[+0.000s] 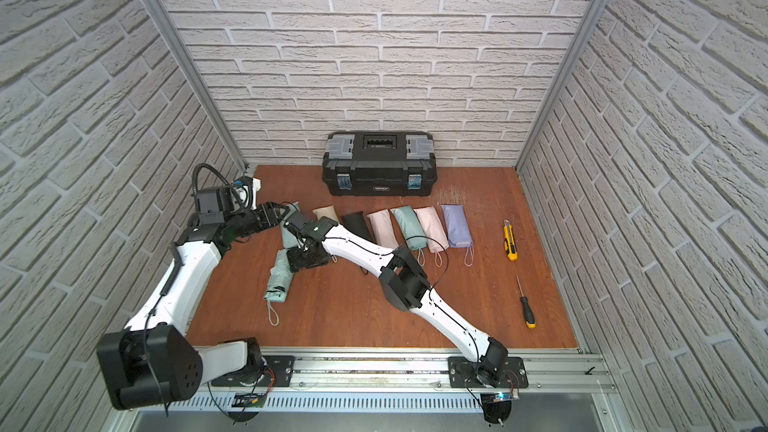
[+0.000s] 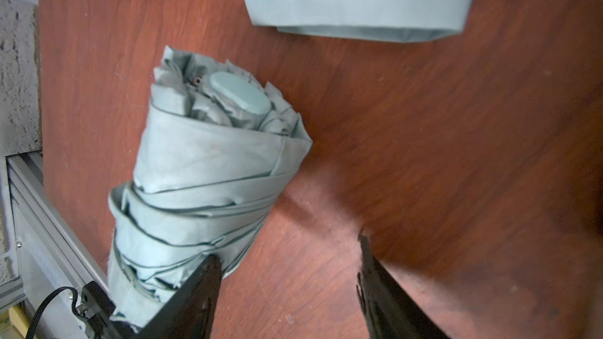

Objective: Take umbrellas out of sleeves
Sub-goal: Move the umbrella to the center of the board.

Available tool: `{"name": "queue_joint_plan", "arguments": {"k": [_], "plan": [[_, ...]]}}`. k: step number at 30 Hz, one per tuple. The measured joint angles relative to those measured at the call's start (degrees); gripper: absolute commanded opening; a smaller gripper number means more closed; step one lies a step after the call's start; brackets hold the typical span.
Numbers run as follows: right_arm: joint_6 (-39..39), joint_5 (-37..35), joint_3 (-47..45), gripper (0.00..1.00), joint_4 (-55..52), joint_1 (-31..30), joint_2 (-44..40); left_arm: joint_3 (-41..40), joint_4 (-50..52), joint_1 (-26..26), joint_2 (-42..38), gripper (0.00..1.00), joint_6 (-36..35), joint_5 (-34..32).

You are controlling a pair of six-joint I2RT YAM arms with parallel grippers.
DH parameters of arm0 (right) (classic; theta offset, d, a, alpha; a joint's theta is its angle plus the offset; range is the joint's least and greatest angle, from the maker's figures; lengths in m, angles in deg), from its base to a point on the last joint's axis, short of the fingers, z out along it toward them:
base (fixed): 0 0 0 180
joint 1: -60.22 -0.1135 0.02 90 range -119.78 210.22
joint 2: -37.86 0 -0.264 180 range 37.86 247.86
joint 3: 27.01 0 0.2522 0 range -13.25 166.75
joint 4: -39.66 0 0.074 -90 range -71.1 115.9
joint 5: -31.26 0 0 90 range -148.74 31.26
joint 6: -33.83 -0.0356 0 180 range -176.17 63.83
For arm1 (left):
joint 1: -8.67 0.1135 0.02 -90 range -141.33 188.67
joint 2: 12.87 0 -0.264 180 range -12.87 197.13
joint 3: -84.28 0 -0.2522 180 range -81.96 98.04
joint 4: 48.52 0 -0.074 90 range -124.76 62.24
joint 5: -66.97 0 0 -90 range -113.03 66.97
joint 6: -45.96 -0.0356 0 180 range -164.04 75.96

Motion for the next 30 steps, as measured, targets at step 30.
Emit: {"name": "queue_joint_plan", "arguments": {"k": [30], "plan": [[6.69,-18.62,-7.28,0.53,-7.21,4.13,-7.19,0.0,-0.02,0.04,0.0,0.47,0.02,0.0]]}}
